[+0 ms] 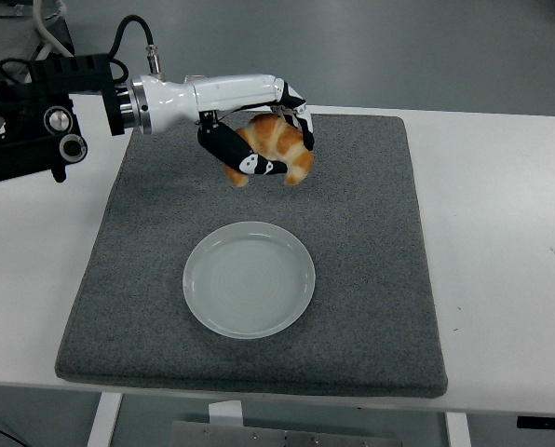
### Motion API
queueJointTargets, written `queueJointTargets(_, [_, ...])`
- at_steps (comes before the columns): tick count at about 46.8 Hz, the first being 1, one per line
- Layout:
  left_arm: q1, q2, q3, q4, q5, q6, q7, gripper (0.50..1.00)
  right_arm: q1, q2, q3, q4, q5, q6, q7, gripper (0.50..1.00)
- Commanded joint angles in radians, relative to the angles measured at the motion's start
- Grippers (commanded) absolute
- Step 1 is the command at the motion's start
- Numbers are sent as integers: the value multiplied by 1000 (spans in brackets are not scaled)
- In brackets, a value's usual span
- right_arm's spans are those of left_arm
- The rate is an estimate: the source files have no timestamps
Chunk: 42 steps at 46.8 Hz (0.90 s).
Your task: Place the bread on the plate
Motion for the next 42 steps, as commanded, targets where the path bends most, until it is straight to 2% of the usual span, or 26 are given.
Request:
queueJointTargets(1, [69,-1,-2,-6,60,39,-5,500,0,0,-1,0,0,0,0,930])
queueJointTargets(7, [153,-8,-2,-8,86,79,-14,500,0,0,0,0,0,0,0,930])
queueJointTargets(25, [317,-74,0,6,191,179,-23,500,0,0,0,0,0,0,0,930])
queueJointTargets(33, [357,-123,0,71,192,207,-32,500,0,0,-1,0,0,0,0,930])
queueJointTargets(42, [374,-148,-3,101,181,217,-32,500,2,0,0,0,0,0,0,930])
